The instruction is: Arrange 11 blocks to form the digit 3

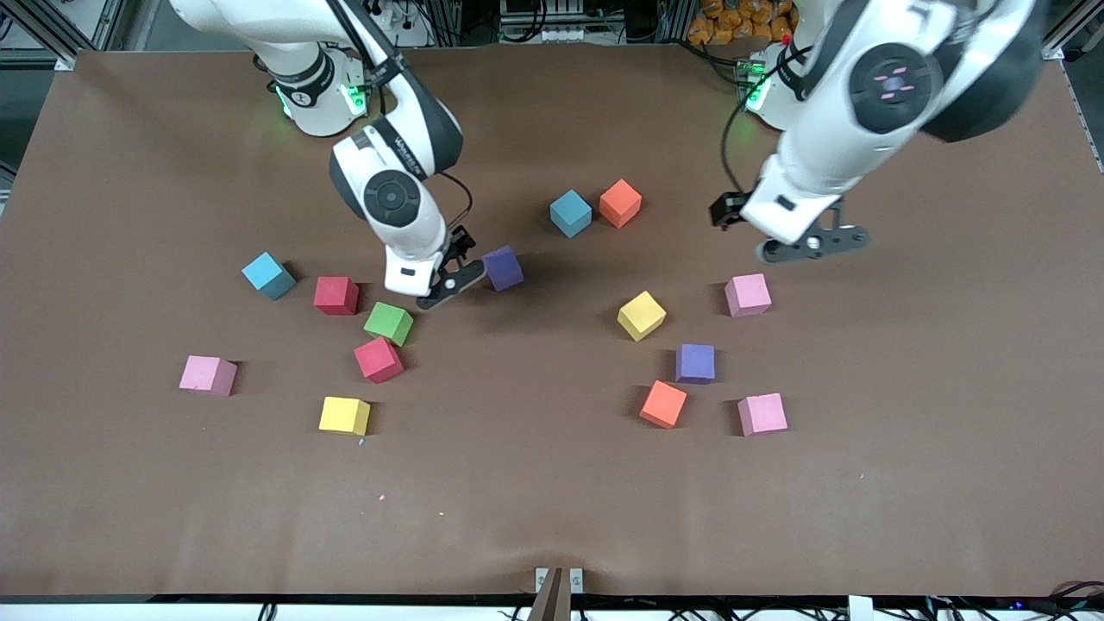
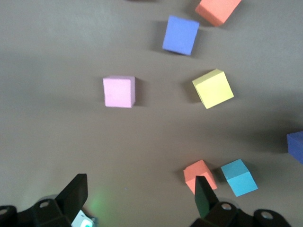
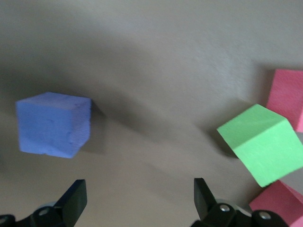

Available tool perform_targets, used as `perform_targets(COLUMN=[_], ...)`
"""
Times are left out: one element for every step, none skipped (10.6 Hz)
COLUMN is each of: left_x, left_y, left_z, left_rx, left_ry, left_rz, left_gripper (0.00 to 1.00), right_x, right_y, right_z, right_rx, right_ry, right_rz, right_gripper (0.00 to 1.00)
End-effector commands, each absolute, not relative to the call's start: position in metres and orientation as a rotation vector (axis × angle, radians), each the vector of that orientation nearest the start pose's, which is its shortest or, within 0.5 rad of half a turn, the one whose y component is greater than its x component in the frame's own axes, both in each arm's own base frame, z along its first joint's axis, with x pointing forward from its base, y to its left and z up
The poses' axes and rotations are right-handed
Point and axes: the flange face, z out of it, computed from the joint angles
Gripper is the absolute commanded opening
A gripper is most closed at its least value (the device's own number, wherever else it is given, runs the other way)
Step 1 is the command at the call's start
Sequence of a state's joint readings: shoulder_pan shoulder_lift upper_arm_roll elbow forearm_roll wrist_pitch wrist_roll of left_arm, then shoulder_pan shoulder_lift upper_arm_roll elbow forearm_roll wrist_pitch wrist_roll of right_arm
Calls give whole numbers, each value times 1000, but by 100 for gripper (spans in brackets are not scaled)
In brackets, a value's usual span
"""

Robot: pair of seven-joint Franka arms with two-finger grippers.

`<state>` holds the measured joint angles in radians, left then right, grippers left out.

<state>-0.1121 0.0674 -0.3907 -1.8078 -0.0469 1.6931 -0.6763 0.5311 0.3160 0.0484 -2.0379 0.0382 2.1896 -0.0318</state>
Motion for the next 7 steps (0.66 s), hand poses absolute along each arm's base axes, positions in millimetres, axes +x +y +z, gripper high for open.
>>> perform_targets(left_x=[466,460,452,447,441,435,421], left_y=[-295,-302,-313,-318,-325,-330,-347], left_z=[470,462,456,451,447,440,427], left_rx=[-3068,-3053,-3047,-3032,-3027,-3025,-3039], left_ry=[-429,-502,-579,-653,-693,-709,-742], left_rz=[303,298,318,345,358,381,371], left_gripper=[100,100,100,100,100,100,100], right_x=[462,461,461,456,450,440,435], right_y=[341,351,359,370,378,391,397], right_z=[276,262,253,241,234,228,222], right_rx=[-2963,-2954,-2944,-2925,-2901,-2882,-2874], right_ry=[-972,-979,-976,-957,-899,-875,-836], right_rz=[170,129,85,88,93,112,122], right_gripper=[100,100,100,100,100,100,100])
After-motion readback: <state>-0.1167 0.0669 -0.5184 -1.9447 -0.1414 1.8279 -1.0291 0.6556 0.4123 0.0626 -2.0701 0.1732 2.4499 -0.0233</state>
